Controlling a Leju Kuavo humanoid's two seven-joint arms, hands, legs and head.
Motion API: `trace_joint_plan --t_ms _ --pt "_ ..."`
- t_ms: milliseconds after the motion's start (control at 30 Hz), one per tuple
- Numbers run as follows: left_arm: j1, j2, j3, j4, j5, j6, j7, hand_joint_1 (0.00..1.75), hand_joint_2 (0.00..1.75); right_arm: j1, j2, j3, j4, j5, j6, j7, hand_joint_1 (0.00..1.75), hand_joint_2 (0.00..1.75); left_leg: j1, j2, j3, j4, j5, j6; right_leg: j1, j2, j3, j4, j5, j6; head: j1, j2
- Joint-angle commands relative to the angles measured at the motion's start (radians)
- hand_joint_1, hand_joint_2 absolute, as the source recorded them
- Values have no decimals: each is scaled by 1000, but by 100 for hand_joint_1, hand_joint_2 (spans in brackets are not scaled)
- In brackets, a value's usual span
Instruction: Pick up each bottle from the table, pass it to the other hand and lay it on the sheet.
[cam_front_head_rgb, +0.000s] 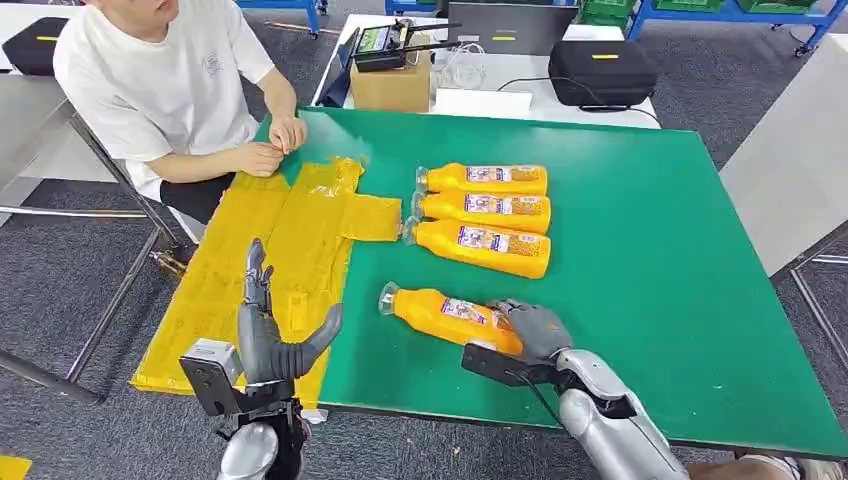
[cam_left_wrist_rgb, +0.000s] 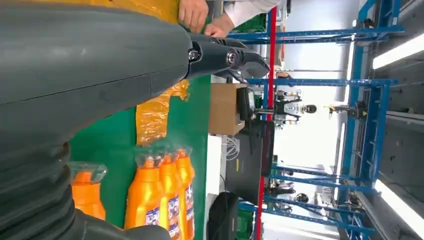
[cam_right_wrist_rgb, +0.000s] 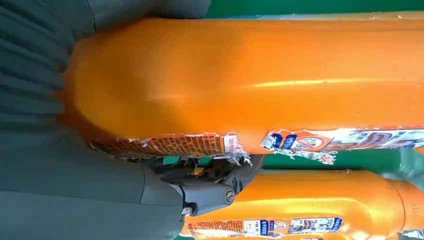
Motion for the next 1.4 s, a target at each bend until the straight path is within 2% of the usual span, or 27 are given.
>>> trace_joint_plan --t_ms 33,67,133,167,233,267,333,367,400,433,467,533,567,600,667,767,833,1100,1133,1200,1300,1400 --pt "-47 19 0 80 14 8 -3 0 175 -38 30 81 286 -19 18 6 175 175 0 -2 2 -2 1 2 1 -1 2 -3 1 -3 0 0" --pt "-47 19 0 80 14 8 -3 0 175 -38 30 81 286 -19 18 6 175 175 1 -3 -2 -2 4 2 2 -2 -1 -4 4 -5 0 0" --pt "-47 19 0 80 14 8 -3 0 175 -38 30 81 286 -19 18 6 175 175 1 -1 2 0 1 2 1 -1 -1 -2 2 -3 0 0" --pt "-47 20 -2 79 15 8 -3 0 175 -40 33 86 298 -19 19 7 175 175 1 -2 -2 -1 3 3 2 -2 -7 -3 4 -5 0 0" --pt "-46 21 -8 79 4 22 -11 0 175 -34 39 96 321 -10 -4 17 175 175 0 1 6 1 -5 2 1 2 -5 0 -1 -2 0 0" --pt "-44 25 -19 79 -12 35 -17 0 175 -26 49 92 332 -14 -23 8 175 175 1 -1 -2 1 -2 3 2 0 -11 -2 3 -4 0 0" --pt "-34 30 -38 83 -26 47 -12 0 175 18 73 32 306 -89 -83 -59 175 175 1 3 9 2 -6 2 2 4 -3 1 -1 -2 0 0" --pt "-27 34 -46 86 -20 37 2 0 175 60 79 -11 231 -153 -120 -143 175 175 2 0 2 2 -3 3 3 2 -9 -1 2 -4 0 0" --pt "-21 37 -57 92 -8 26 9 0 175 113 87 -71 137 -246 -114 -209 175 175 2 1 6 2 -5 2 3 4 -6 0 0 -3 0 0" --pt "-16 38 -68 106 -2 27 11 0 175 173 86 -104 6 -294 -105 -230 175 175 1 2 11 1 -7 2 2 4 -1 0 -2 -2 0 0" --pt "-15 40 -76 112 0 29 7 0 175 202 83 -113 -64 -307 -97 -219 175 175 2 -2 4 1 -4 2 3 1 -6 -2 0 -4 0 0" --pt "-16 55 -118 142 36 -31 43 0 175 289 146 -218 -254 -388 -197 -315 175 175 1 -1 11 -1 -7 2 2 2 3 -2 -3 -3 0 0" --pt "-15 60 -134 153 51 -55 48 0 175 309 171 -245 -319 -413 -209 -324 175 175 1 -2 8 -2 -6 2 3 1 2 -3 -3 -4 1 0" --pt "-16 75 -166 169 82 -118 75 0 175 328 208 -285 -391 -466 -231 -344 175 175 1 -1 12 -2 -7 1 2 3 12 -1 -5 -3 0 0" --pt "-26 114 -233 197 142 -286 138 0 175 325 238 -326 -447 -450 -343 -394 175 175 1 -1 12 -3 -8 1 1 3 11 0 -6 -3 0 0" --pt "-25 122 -245 193 197 -373 111 0 175 302 275 -388 -468 -529 -376 -447 175 175 0 -4 -3 -1 -7 2 0 0 -2 2 -5 -2 0 0" --pt "-19 128 -238 168 252 -438 106 0 175 298 304 -426 -480 -590 -382 -481 175 175 1 -3 -7 -1 -7 2 1 1 -6 1 -4 -2 -1 0" --pt "3 124 -217 93 275 -460 60 0 175 300 312 -425 -466 -632 -354 -488 175 175 1 -4 -8 -1 -6 2 1 0 -6 0 -4 -3 0 0" --pt "-3 152 -258 83 265 -543 23 0 175 289 310 -407 -449 -639 -326 -499 175 175 0 -3 -8 -1 -7 1 0 1 -7 0 -4 -1 0 0" --pt "2 152 -268 79 253 -561 9 0 175 277 322 -391 -423 -639 -315 -506 175 175 0 -3 -8 -1 -6 1 0 1 -7 0 -4 -2 0 0" --pt "-12 144 -261 91 301 -621 23 0 175 249 296 -278 -356 -578 -232 -527 175 175 0 -1 -8 -1 -7 1 0 2 -7 0 -4 -1 0 0" --pt "-30 135 -249 109 319 -640 29 0 175 241 294 -220 -318 -532 -223 -559 175 175 1 -1 -8 -2 -7 2 1 2 -6 -1 -4 -2 0 0"
